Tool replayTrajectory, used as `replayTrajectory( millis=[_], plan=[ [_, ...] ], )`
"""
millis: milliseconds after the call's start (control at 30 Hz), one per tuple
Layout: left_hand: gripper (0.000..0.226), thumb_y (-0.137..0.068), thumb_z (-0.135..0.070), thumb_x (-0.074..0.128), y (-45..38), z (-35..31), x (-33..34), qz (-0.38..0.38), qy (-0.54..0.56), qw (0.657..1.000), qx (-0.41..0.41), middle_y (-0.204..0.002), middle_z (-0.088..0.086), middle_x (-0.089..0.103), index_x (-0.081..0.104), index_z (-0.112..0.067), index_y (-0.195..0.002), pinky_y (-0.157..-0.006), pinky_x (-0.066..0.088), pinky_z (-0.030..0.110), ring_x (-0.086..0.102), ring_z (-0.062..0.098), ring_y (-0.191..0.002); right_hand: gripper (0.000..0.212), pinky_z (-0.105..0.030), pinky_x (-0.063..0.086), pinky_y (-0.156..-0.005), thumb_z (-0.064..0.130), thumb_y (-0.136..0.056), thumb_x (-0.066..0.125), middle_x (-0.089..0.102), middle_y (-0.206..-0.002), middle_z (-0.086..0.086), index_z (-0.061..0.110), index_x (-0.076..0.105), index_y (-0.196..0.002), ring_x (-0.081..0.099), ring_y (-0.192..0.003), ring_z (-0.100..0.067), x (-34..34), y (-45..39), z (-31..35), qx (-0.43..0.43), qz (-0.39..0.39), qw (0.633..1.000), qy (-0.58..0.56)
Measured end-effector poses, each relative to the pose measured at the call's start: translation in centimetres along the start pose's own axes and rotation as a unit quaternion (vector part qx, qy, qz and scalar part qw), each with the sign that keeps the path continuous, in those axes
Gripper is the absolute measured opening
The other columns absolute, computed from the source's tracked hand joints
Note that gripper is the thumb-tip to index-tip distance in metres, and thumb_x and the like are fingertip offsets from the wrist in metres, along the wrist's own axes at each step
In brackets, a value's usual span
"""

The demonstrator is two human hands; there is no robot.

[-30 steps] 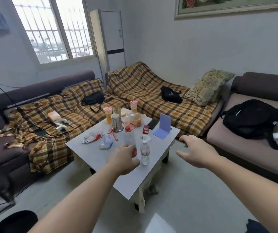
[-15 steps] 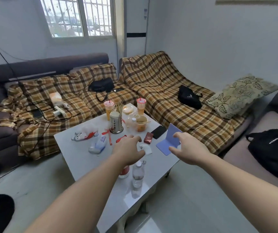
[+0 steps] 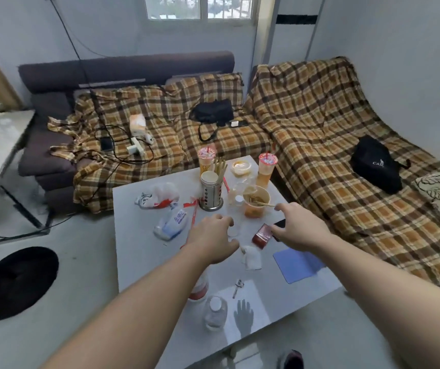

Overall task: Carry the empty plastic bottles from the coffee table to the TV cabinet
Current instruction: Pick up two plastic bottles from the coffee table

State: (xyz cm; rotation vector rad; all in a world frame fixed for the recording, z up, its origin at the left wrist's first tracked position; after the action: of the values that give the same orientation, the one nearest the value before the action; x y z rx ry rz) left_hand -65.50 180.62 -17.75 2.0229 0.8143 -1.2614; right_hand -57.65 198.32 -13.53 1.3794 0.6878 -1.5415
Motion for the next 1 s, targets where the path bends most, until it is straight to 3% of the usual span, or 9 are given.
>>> replayTrajectory(
  millis=[100, 200, 333, 467, 600, 800, 1000],
  plan=[
    [0.052, -0.083, -0.047, 0.054, -2.9, -0.8, 0.1, -0.018, -0.007, 0.998, -0.053, -0.136, -0.002, 0.049, 0.048, -0.028, -0.131, -0.085, 0.045, 0.039, 0.048, 0.023, -0.120, 0.045, -0.033, 0.049, -0.067, 0.046, -0.085, 0.057, 0.058, -0.122, -0.004, 0.023, 0.050, -0.124, 0.063, -0.096, -0.021, 1.2, -5.2, -1.8, -0.036, 0.025, 0.999, -0.003],
    [0.051, -0.084, -0.046, 0.055, -5.2, -1.5, 0.3, -0.039, -0.016, 0.994, -0.106, -0.134, 0.001, 0.051, 0.050, -0.026, -0.130, -0.089, 0.042, 0.039, 0.048, 0.026, -0.120, 0.051, -0.032, 0.045, -0.067, 0.046, -0.085, 0.057, 0.059, -0.123, -0.007, 0.020, 0.048, -0.128, 0.059, -0.103, -0.026, 2.9, -10.0, -2.9, -0.077, 0.043, 0.996, 0.004],
    [0.048, -0.085, -0.042, 0.056, -8.1, -2.5, 1.7, -0.031, 0.002, 0.988, -0.152, -0.133, 0.006, 0.050, 0.050, -0.022, -0.128, -0.095, 0.041, 0.040, 0.047, 0.029, -0.119, 0.055, -0.043, 0.054, -0.082, 0.047, -0.082, 0.056, 0.057, -0.125, -0.008, 0.020, 0.048, -0.129, 0.057, -0.107, -0.028, 5.4, -15.0, -3.4, -0.118, 0.078, 0.990, -0.021],
    [0.049, -0.085, -0.040, 0.056, -11.1, -2.6, 2.9, -0.036, 0.020, 0.982, -0.183, -0.132, 0.006, 0.051, 0.050, -0.023, -0.130, -0.096, 0.040, 0.039, 0.046, 0.027, -0.122, 0.057, -0.046, 0.053, -0.088, 0.045, -0.081, 0.058, 0.055, -0.133, -0.009, 0.021, 0.047, -0.132, 0.056, -0.113, -0.030, 7.6, -19.1, -2.8, -0.158, 0.100, 0.982, -0.021],
    [0.046, -0.086, -0.040, 0.055, -12.7, -1.6, 5.2, -0.024, 0.032, 0.977, -0.209, -0.133, 0.005, 0.051, 0.050, -0.023, -0.129, -0.094, 0.039, 0.039, 0.047, 0.027, -0.122, 0.059, -0.044, 0.054, -0.084, 0.042, -0.083, 0.057, 0.049, -0.138, -0.009, 0.023, 0.039, -0.136, 0.055, -0.115, -0.033, 10.4, -21.9, -1.7, -0.204, 0.132, 0.970, 0.018],
    [0.046, -0.085, -0.037, 0.056, -13.0, 0.0, 9.3, 0.017, 0.059, 0.970, -0.237, -0.131, 0.005, 0.052, 0.049, -0.023, -0.129, -0.090, 0.043, 0.040, 0.048, 0.029, -0.117, 0.071, -0.051, 0.052, -0.091, 0.005, -0.084, 0.051, 0.027, -0.153, -0.004, 0.026, 0.024, -0.147, 0.044, -0.129, -0.035, 15.0, -24.1, 0.0, -0.250, 0.183, 0.950, 0.042],
    [0.047, -0.086, -0.039, 0.055, -11.5, 1.0, 11.8, 0.026, 0.059, 0.961, -0.267, -0.130, 0.003, 0.051, 0.049, -0.025, -0.130, -0.088, 0.042, 0.038, 0.048, 0.028, -0.117, 0.040, -0.047, 0.054, -0.082, 0.001, -0.084, 0.055, 0.053, -0.121, -0.011, 0.014, 0.055, -0.122, 0.058, -0.102, -0.034, 17.0, -24.9, 0.2, -0.289, 0.135, 0.947, 0.038]
  ],
)
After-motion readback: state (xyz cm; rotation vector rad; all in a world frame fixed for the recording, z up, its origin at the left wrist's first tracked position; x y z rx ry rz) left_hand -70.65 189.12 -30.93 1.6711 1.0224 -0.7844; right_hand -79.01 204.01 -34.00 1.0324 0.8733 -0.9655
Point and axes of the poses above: each hand's wrist, its own y-axis away from the middle knuckle, its own x-axis out of the palm, z = x × y, the point moved 5 cm from there along -y, towards the middle knuckle
